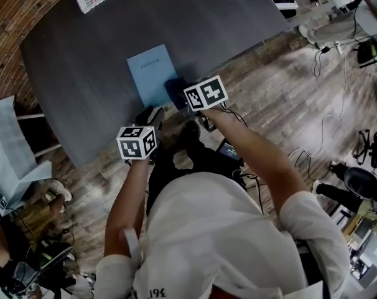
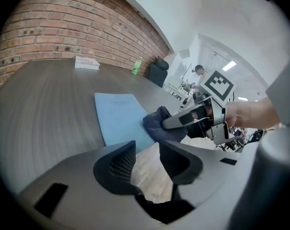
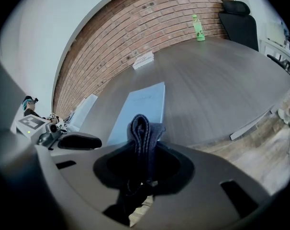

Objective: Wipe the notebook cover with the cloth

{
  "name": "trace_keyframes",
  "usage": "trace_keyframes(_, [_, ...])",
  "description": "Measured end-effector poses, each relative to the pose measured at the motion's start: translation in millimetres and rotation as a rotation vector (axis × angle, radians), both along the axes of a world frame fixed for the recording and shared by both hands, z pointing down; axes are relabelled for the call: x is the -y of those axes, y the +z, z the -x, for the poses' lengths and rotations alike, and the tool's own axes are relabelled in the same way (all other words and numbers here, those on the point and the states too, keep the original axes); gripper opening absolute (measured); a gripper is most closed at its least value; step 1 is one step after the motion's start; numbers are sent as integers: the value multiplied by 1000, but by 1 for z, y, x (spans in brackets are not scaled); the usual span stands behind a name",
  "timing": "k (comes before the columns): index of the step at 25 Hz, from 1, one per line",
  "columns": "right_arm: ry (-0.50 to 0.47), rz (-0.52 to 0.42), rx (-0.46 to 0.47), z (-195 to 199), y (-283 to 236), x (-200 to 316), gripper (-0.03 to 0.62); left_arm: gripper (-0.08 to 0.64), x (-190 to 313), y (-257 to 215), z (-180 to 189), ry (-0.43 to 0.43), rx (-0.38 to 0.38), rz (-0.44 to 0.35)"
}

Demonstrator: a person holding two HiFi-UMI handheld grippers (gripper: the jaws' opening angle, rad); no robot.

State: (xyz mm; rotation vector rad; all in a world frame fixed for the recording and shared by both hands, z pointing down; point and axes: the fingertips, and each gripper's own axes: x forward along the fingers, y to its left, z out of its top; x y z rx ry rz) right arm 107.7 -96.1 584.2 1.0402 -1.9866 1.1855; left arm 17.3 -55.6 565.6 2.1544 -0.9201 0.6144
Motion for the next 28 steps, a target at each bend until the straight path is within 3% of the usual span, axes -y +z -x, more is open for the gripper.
trace_keyframes(4, [8, -20, -22, -18, -2, 1, 107, 208, 7, 1, -11, 55, 126, -81])
trace_keyframes(13, [63, -46, -70, -73, -9, 1, 107, 235, 12, 11, -51, 201, 328, -200])
trace_keyframes(23, [70, -58, -69, -102, -14, -3, 106, 245, 18, 48, -98, 487, 772, -430])
trace_keyframes(28, [53, -61, -68, -104, -16, -1, 107, 248, 26, 52, -100, 513, 888, -514])
